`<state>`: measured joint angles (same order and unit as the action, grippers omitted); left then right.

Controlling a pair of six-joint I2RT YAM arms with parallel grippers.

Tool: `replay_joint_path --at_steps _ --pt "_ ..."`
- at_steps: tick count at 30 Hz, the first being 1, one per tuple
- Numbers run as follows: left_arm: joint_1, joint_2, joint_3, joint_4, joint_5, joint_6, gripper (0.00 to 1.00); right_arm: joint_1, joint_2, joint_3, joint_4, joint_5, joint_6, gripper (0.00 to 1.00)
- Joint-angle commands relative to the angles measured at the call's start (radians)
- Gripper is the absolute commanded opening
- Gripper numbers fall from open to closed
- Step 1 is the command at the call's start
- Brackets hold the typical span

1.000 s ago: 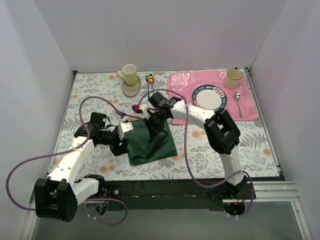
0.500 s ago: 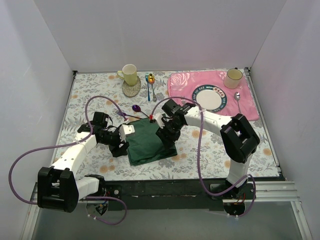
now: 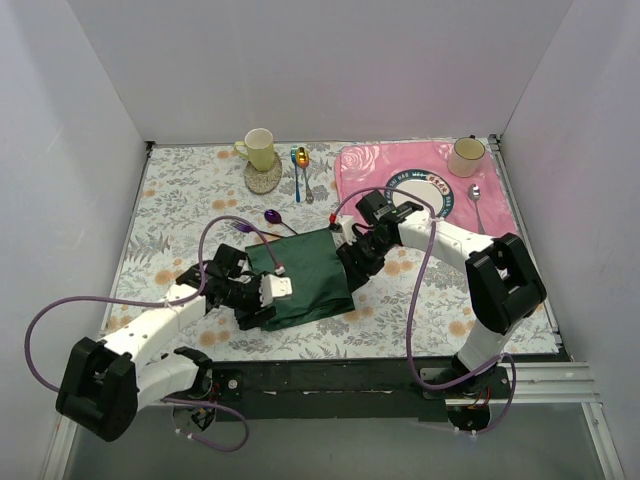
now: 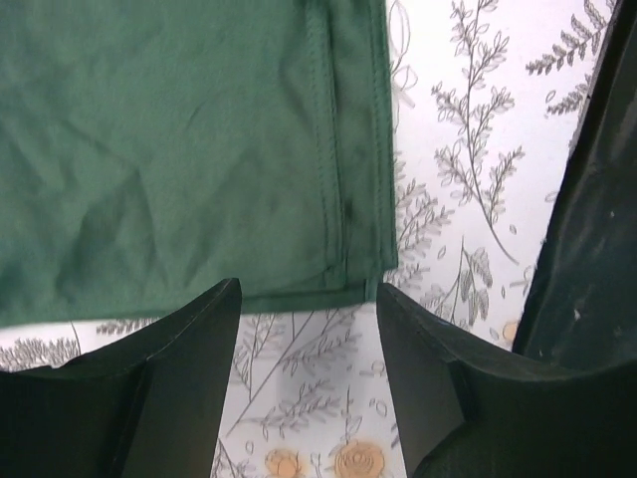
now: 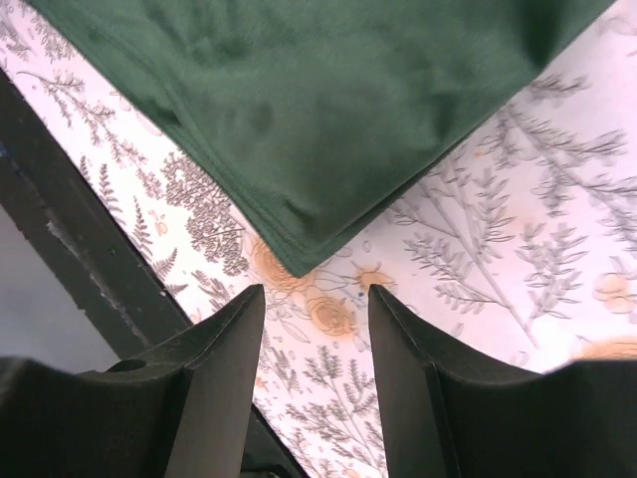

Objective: Fold the napkin into a case and place the utensils inside
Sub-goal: Smooth out the square-folded napkin at the center of the board.

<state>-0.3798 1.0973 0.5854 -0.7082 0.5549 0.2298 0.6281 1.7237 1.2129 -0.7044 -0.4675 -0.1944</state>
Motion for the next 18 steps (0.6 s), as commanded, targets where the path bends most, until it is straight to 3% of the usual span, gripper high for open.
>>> replay_joint_path --at_steps 1,8,18 --pt "-0.12 -0.073 -0.044 0.187 -0.145 -0.125 0.55 0.012 -0.046 -0.053 0.052 -0.051 0.076 0.54" --pt "-0.266 -0.1 -0.082 0.237 -0.23 -0.099 0.55 0.012 -0.018 -0.062 0.089 -0.086 0.118 0.5" --pt "-0.341 -0.04 -0.087 0.3 -0.273 -0.119 0.53 0.022 0.019 -0.072 0.109 -0.076 0.139 0.5"
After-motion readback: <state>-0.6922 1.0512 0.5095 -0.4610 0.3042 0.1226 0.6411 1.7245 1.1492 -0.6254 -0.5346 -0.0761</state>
